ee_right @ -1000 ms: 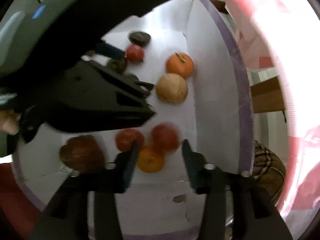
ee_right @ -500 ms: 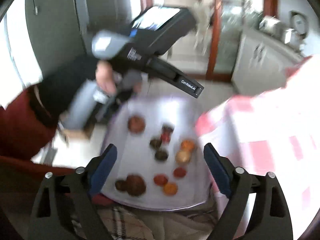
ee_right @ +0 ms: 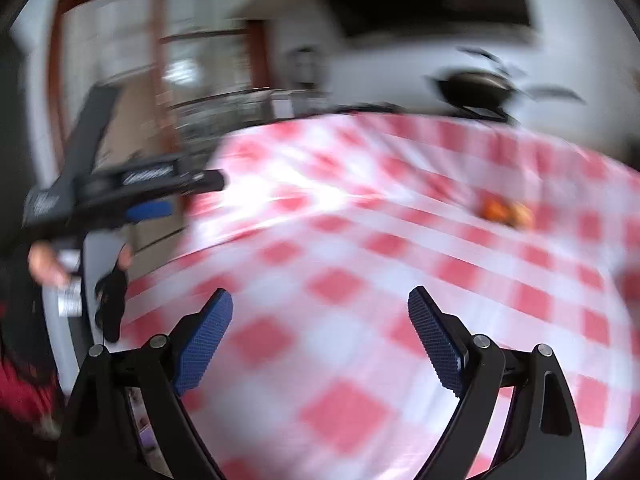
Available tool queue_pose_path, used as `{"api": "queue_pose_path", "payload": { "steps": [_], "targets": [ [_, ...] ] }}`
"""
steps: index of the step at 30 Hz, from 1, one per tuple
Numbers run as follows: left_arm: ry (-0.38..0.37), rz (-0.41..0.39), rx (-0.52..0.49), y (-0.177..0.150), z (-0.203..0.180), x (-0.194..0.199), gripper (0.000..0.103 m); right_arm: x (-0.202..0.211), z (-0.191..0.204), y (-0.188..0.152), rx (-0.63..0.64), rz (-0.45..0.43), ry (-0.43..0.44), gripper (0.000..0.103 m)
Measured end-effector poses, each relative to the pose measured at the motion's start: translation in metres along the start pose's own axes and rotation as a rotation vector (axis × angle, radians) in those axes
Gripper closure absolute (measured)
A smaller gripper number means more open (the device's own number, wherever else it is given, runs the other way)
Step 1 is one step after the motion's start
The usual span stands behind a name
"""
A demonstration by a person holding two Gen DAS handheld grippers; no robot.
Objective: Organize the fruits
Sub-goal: 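Move both open tools back to the orange and striped melon, then grasp the striped yellow melon with the right tool while the left tool grasps the orange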
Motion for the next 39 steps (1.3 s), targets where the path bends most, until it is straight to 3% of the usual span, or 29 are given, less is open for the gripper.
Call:
{"api": "queue_pose_path", "payload": {
  "steps": [5, 10, 15, 19, 24, 27, 32, 35, 39],
  "targets": [
    [-0.043, 0.042, -0.061, -0.019, -0.084, -0.115, 0.002, -0.027, -0.105, -0.024, -0.131, 0.072, -0.228, 0.016],
    [-0.053, 0.075, 0.004, -0.031, -0.126, -0.188, 0.002, -0.045, -0.172, -0.022, -0.225, 0.071, -0.308, 0.016],
    [-0.097, 0.112, -0.007, -0.042, -0.164, -0.227, 0.002, -0.048, -0.199, -0.033, -0.339, 0.051, -0.349, 0.016],
    [-0.135, 0.134, -0.036, -0.042, -0.187, -0.252, 0.002, -0.055, -0.200, -0.048, -0.316, 0.105, -0.381, 0.016],
    [-0.163, 0.147, -0.060, -0.037, -0.184, -0.263, 0.002, -0.061, -0.203, -0.054, -0.340, 0.125, -0.372, 0.016],
    [-0.152, 0.137, 0.015, -0.030, -0.161, -0.263, 0.002, -0.074, -0.213, -0.053, -0.372, 0.146, -0.353, 0.016],
    [-0.156, 0.156, 0.153, -0.020, -0.135, -0.268, 0.002, -0.120, -0.246, -0.037, -0.381, 0.204, -0.376, 0.018],
    [-0.162, 0.163, 0.201, -0.020, -0.125, -0.269, 0.002, -0.162, -0.263, -0.026, -0.375, 0.282, -0.369, 0.025],
    [-0.164, 0.187, 0.239, -0.019, -0.120, -0.273, 0.002, -0.208, -0.281, -0.013, -0.336, 0.382, -0.424, 0.033]
  ]
}}
Point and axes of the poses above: each gripper's, at about its wrist camera, not at the fingertips, and x roughly against the way its jaws point, z to its left, y to its top, the point moved 4 cm from there along -x, roughly the way its jaws point, and after that the axes turned 13 degrees about x, right-handed, at the moved point
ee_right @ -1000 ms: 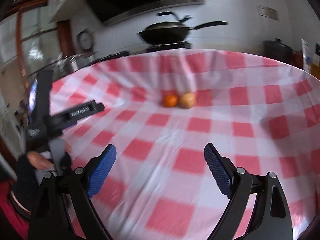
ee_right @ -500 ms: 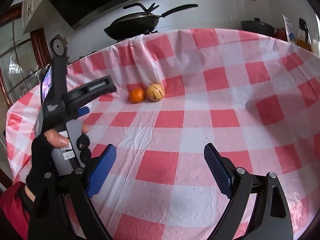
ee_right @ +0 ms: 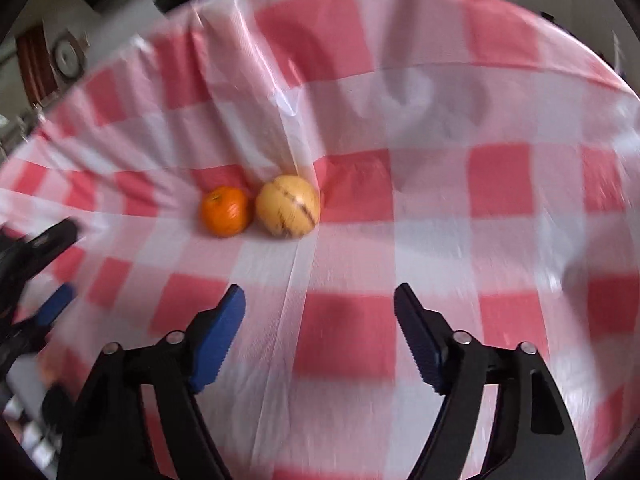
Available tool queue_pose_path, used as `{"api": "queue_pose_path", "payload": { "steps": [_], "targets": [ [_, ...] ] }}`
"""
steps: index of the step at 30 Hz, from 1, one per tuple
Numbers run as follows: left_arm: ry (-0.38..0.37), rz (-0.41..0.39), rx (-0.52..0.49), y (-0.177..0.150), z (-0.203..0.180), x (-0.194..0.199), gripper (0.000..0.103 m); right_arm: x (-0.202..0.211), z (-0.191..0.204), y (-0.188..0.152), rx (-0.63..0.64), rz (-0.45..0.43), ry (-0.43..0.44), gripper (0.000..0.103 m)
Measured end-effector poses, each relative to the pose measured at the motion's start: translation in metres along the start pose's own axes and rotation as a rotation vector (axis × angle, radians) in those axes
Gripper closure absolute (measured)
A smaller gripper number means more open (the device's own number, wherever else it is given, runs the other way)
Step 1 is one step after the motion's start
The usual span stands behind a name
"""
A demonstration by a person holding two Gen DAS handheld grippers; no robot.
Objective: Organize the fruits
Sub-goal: 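Grasp the striped yellow melon with the right tool while the left tool grasps the orange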
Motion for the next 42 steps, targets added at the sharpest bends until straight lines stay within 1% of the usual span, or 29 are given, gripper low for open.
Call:
{"api": "queue_pose_path", "payload": {
  "steps": [2, 4, 6, 12, 14, 15, 16, 19, 22, 24, 26, 28, 30, 31, 33, 35, 36, 38, 42],
  "targets": [
    [-0.003, 0.006, 0.004, 0.001, 0.000, 0.000, 0.002, -0.017, 0.006, 0.012, 0.038, 0.036, -0.022, 0.035],
    [-0.002, 0.012, 0.010, 0.001, 0.001, -0.001, 0.002, -0.030, 0.011, 0.021, 0.073, 0.063, -0.044, 0.042],
    [-0.002, 0.018, 0.017, 0.002, 0.001, -0.002, 0.002, -0.041, 0.013, 0.027, 0.083, 0.086, -0.060, 0.047],
    [-0.005, 0.028, 0.012, 0.001, 0.001, -0.004, 0.002, -0.063, 0.016, 0.049, 0.085, 0.090, -0.070, 0.047],
    [-0.003, 0.029, 0.009, 0.001, 0.000, -0.004, 0.002, -0.064, 0.016, 0.051, 0.086, 0.085, -0.076, 0.059],
    [-0.002, 0.031, 0.009, 0.000, 0.000, -0.005, 0.002, -0.063, 0.016, 0.049, 0.078, 0.086, -0.052, 0.059],
    [-0.003, 0.034, 0.007, 0.000, 0.000, -0.005, 0.002, -0.057, 0.015, 0.045, 0.061, 0.076, -0.046, 0.059],
    [-0.004, 0.038, -0.006, -0.001, -0.002, -0.006, 0.002, -0.036, 0.007, 0.026, -0.029, 0.011, 0.018, 0.059],
    [-0.014, 0.050, -0.024, -0.005, -0.006, -0.006, 0.002, -0.007, -0.005, 0.002, -0.132, -0.069, 0.054, 0.059],
    [-0.027, 0.070, -0.039, -0.009, -0.009, -0.007, 0.002, 0.007, -0.018, -0.014, -0.223, -0.113, 0.076, 0.059],
    [-0.038, 0.093, -0.047, -0.012, -0.012, -0.008, 0.002, 0.015, -0.034, -0.023, -0.308, -0.157, 0.092, 0.059],
    [-0.032, 0.101, -0.069, -0.016, -0.016, -0.010, 0.002, 0.014, -0.052, -0.030, -0.394, -0.188, 0.093, 0.059],
    [-0.023, 0.103, -0.100, -0.019, -0.022, -0.011, 0.002, 0.010, -0.067, -0.027, -0.455, -0.207, 0.095, 0.059],
    [-0.016, 0.109, -0.125, -0.023, -0.026, -0.012, 0.002, 0.011, -0.075, -0.030, -0.493, -0.226, 0.097, 0.059],
    [0.016, 0.118, -0.169, -0.030, -0.032, -0.015, 0.002, 0.021, -0.075, -0.034, -0.516, -0.247, 0.081, 0.059],
    [0.037, 0.141, -0.205, -0.036, -0.043, -0.021, 0.002, 0.022, -0.082, -0.034, -0.541, -0.265, 0.057, 0.059],
    [0.052, 0.155, -0.233, -0.039, -0.051, -0.027, 0.002, 0.024, -0.084, -0.034, -0.555, -0.273, 0.047, 0.059],
    [0.069, 0.153, -0.300, -0.044, -0.067, -0.038, 0.002, 0.025, -0.093, -0.036, -0.594, -0.283, 0.032, 0.059],
    [0.114, 0.172, -0.436, -0.056, -0.101, -0.070, 0.002, 0.026, -0.105, -0.042, -0.655, -0.285, 0.037, 0.059]
  ]
}}
Point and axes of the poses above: each gripper's, at about its wrist camera, not at the fingertips, and x roughly against the way its jaws point, z to its left, y to its top, the point moved 4 cm from there along -x, roughly the way its jaws point, and after that the axes turned 13 degrees about x, right-handed, at the moved point
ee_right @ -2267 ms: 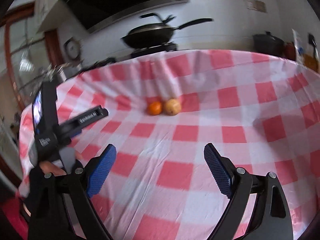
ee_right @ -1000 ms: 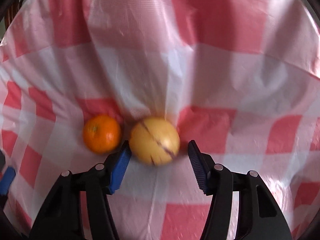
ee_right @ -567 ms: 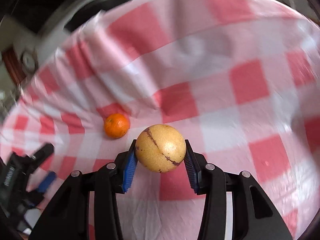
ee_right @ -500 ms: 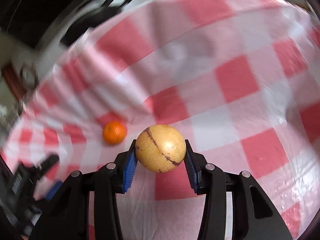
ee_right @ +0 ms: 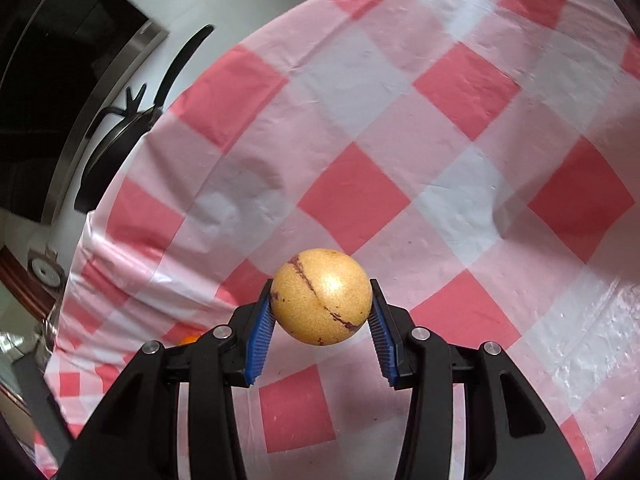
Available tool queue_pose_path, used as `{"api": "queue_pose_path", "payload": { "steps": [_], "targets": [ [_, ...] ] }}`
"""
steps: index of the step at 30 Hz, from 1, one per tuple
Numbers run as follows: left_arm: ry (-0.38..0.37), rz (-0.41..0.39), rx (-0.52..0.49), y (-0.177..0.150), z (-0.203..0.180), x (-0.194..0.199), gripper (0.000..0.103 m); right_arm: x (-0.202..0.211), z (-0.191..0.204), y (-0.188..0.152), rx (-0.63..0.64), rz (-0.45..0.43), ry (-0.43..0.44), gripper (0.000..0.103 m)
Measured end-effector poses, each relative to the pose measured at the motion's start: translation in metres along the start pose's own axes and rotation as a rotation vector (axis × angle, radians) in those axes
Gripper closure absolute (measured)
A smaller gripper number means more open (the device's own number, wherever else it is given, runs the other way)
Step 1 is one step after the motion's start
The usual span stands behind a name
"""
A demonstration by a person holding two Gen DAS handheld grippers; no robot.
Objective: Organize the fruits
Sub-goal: 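Grasp the striped yellow melon with the right tool while the left tool grasps the orange, then carry the melon and orange in both tools over the white box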
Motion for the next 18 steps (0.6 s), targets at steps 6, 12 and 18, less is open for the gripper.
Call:
{"api": "queue_pose_path", "payload": {
  "steps": [6, 12, 18],
  "targets": [
    [0.084, 0.064, -0.098, 0.007, -0.022, -0.039, 0.034, 0.002, 0.003, 0.001, 0.025, -0.007, -0.008, 0.059],
    [0.048, 0.013, -0.124, 0.001, -0.020, -0.018, 0.061, -0.001, 0.017, 0.000, 0.065, -0.005, -0.008, 0.059],
    [-0.038, -0.113, -0.079, -0.023, 0.003, 0.063, 0.061, 0.002, 0.011, -0.002, 0.064, 0.004, 0.020, 0.059]
  ]
}}
Point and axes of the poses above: each gripper's, at about its wrist camera, not at the fingertips, and x roughly against the way its jaws point, z to its left, y to its top, the point moved 4 cm from there along -x, roughly the way its jaws point, and after that the axes turned 13 degrees about x, right-handed, at the moved point
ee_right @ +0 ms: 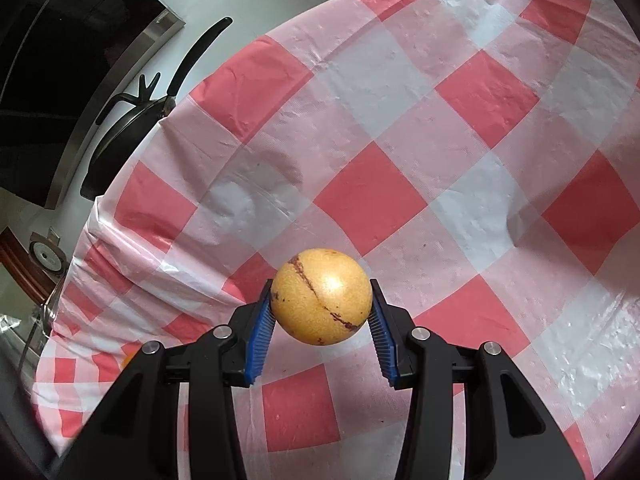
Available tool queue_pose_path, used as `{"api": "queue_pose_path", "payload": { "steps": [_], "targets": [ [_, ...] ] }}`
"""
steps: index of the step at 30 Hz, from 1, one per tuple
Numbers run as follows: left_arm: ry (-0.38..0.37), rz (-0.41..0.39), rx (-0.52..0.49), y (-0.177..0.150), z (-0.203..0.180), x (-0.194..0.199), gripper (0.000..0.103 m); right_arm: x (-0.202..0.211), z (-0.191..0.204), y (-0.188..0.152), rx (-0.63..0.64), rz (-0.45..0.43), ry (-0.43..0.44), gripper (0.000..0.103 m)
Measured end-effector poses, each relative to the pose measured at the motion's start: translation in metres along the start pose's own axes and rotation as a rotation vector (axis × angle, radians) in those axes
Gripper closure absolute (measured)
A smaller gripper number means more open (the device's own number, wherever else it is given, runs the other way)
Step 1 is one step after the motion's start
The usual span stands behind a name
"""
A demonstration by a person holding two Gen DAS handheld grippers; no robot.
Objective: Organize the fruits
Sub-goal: 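Carry the melon and orange in both tools over the white box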
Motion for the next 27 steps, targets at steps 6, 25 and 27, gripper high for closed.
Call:
{"api": "queue_pose_path", "payload": {
  "steps": [6, 25, 27],
  "targets": [
    [0.029, -0.084, 0.037, -0.059, 0.072, 0.092, 0.061, -0.001, 0.003, 0.000, 0.025, 0.003, -0.003, 0.059],
    [0.047, -0.131, 0.221, -0.044, 0.143, 0.115, 0.061, 0.002, 0.010, -0.002, 0.076, -0.015, 0.002, 0.059],
    [0.049, -0.130, 0.234, -0.044, 0.147, 0.116, 0.061, 0.008, 0.011, -0.005, 0.063, -0.020, 0.017, 0.059]
  ]
}}
Point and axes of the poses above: each gripper's, at about its wrist camera, not at the fingertips, and x roughly against the way its jaws point, z to its left, y to its top, the point moved 4 cm from there along -x, roughly the way its jaws point, and after that the axes turned 13 degrees about x, right-handed, at the moved point
